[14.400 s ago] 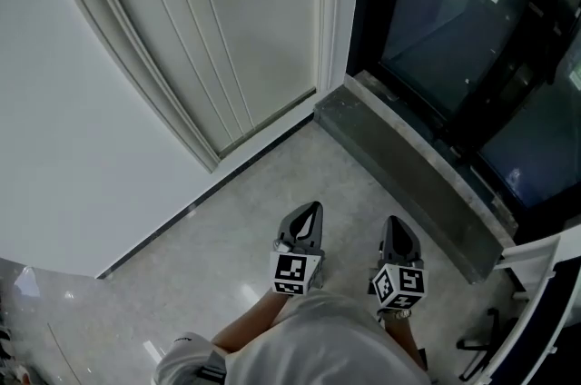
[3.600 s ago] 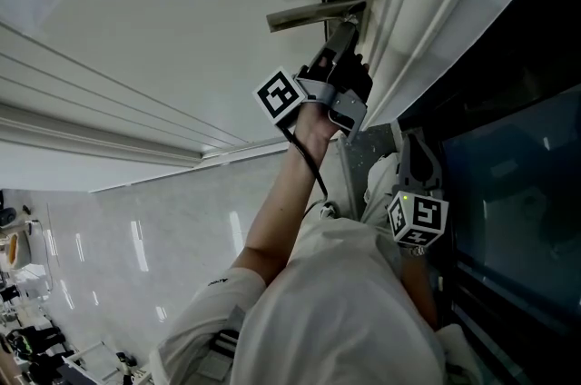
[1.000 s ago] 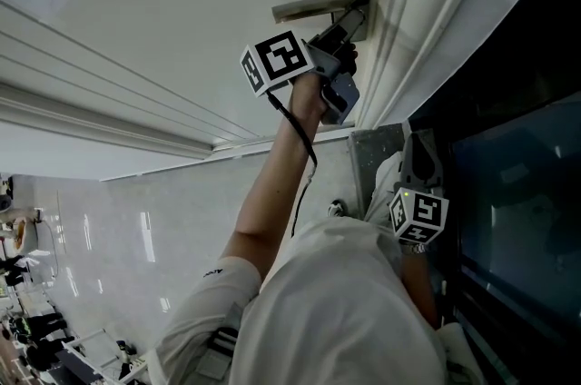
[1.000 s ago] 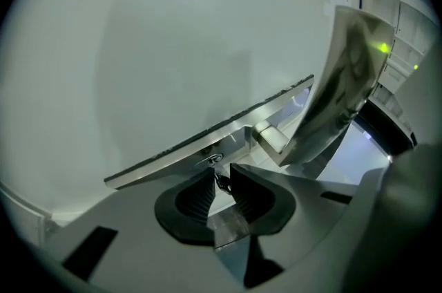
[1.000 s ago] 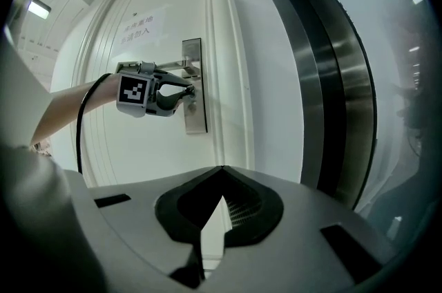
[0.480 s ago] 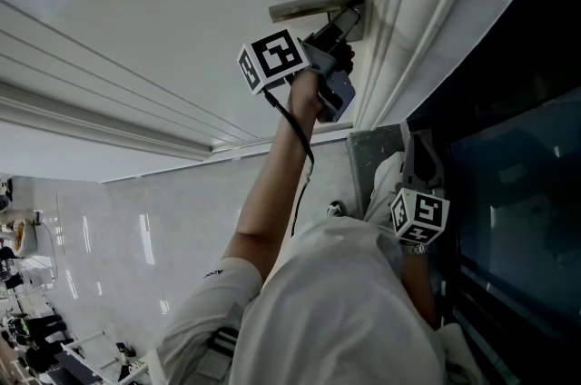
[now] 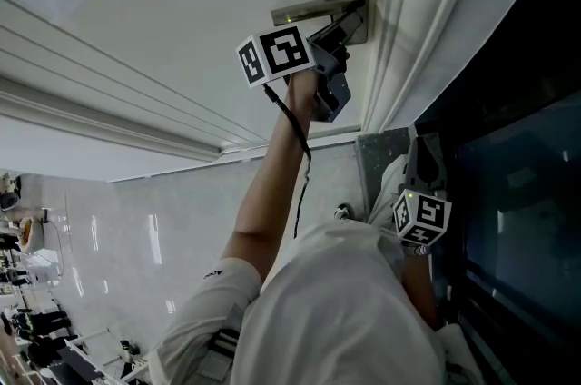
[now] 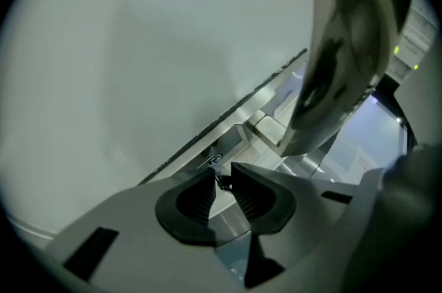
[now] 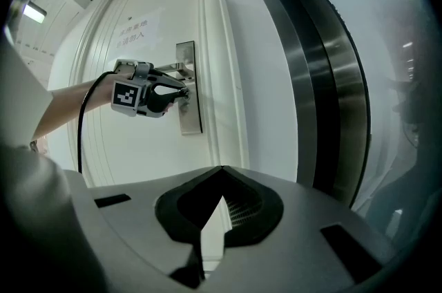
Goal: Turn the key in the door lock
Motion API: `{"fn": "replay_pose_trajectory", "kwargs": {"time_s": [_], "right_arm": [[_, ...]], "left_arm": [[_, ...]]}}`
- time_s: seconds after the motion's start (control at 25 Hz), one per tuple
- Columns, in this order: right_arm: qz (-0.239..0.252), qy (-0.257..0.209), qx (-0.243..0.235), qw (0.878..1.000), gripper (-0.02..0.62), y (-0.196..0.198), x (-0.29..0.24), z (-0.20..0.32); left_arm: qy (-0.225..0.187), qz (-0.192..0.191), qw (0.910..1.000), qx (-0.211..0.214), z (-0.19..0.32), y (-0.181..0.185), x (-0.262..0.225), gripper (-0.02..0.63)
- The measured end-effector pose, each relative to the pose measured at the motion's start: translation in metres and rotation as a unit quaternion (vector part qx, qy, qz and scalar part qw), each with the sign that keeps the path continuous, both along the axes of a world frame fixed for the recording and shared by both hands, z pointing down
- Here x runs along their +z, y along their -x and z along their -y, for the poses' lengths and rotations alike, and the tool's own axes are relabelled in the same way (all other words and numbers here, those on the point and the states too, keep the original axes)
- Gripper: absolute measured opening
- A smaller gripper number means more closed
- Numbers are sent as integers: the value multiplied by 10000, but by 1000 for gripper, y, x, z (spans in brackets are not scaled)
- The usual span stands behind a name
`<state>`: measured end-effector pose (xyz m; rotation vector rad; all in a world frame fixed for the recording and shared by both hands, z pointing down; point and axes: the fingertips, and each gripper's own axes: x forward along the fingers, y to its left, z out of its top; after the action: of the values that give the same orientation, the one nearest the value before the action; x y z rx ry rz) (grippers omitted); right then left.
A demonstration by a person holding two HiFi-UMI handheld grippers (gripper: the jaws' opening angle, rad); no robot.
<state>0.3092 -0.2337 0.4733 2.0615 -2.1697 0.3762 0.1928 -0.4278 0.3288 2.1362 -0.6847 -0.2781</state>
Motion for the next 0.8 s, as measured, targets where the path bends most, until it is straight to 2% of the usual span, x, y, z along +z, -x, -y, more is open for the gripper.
{"fn": "replay_pose_trajectory", "kwargs": {"time_s": [0.2, 0.44, 0.68, 0.8], "right_arm": [[19, -63, -74, 10000, -8, 3, -2, 2], [62, -118, -142, 9998, -8, 3, -4, 5], [81, -143, -215, 9996, -8, 5, -5, 6], [107, -147, -241, 9995, -8, 5, -5, 4]], "left_arm": [[-383, 935, 9949, -43, 0, -2, -1, 76], [-694, 1683, 9832, -149, -1, -3, -2, 83], [-919, 2336, 9673, -365, -1, -2, -1, 83], [-1088, 2731, 9550, -396, -2, -3, -2, 83]]}}
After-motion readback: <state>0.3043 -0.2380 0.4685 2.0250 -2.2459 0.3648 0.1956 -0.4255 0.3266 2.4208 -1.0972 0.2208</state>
